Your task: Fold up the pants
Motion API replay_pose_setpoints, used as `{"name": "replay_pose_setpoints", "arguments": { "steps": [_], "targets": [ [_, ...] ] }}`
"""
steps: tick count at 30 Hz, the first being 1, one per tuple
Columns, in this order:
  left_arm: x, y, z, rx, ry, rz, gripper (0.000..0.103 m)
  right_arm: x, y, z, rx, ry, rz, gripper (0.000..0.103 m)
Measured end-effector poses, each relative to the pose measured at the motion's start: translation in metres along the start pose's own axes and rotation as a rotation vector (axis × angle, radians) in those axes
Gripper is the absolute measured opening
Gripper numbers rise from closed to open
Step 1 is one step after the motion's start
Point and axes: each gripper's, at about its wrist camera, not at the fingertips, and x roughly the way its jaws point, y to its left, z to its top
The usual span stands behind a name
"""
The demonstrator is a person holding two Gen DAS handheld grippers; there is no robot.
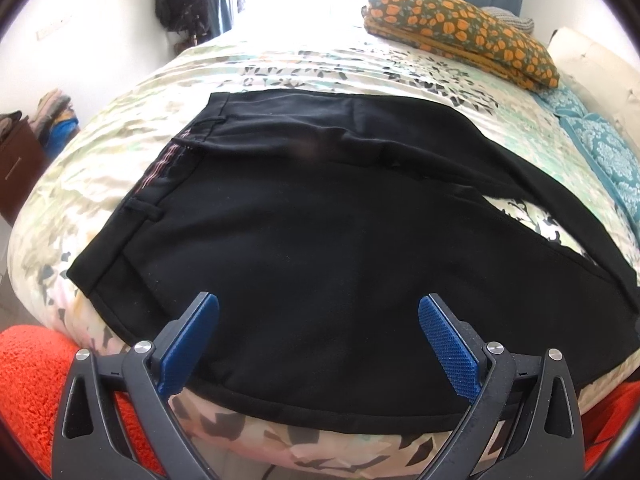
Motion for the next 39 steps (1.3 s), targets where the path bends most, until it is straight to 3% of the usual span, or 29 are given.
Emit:
{"name": "replay_pose_setpoints", "arguments": {
  "steps": [9,11,15,20,24,25,27,29,30,33,39],
  "targets": [
    [0.009,-0.012,-0.006,0.050,0.015,0.019,0.101,-0.001,-0.059,0.015,0.200,-0.079,-0.006,0.086],
    [0.011,-0.014,-0.007,0.055,0.018,0.022,0.101,0.009,-0.070,0.023,0.237,-0.071,0.048,0.086],
    [0.016,-0.017,-0.010,0.071,0.033,0.032,0.101,0.032,-0.106,0.035,0.442,-0.044,0.171,0.082],
    [0.019,-0.017,-0.013,0.082,0.045,0.051,0.101,0.061,-0.121,0.039,0.583,-0.002,0.172,0.082],
    [0.023,-0.018,-0.014,0.090,0.060,0.065,0.101,0.068,-0.130,0.052,0.627,-0.058,0.118,0.082],
    [0.024,-0.019,-0.015,0.097,0.064,0.068,0.101,0.069,-0.134,0.055,0.632,-0.068,0.094,0.079],
    [0.024,-0.022,-0.015,0.114,0.063,0.073,0.101,0.072,-0.141,0.058,0.640,-0.076,0.053,0.064],
    [0.023,-0.026,-0.016,0.134,0.059,0.076,0.101,0.071,-0.151,0.055,0.664,-0.082,0.020,0.025],
    [0.023,-0.028,-0.017,0.144,0.057,0.078,0.101,0.069,-0.156,0.052,0.688,-0.090,0.026,0.017],
    [0.025,-0.036,-0.019,0.170,0.065,0.083,0.101,0.058,-0.158,0.051,0.690,-0.119,0.057,0.011],
    [0.025,-0.057,-0.015,0.209,0.075,0.051,0.101,0.020,-0.130,0.064,0.495,-0.197,0.081,0.010]
  ]
}}
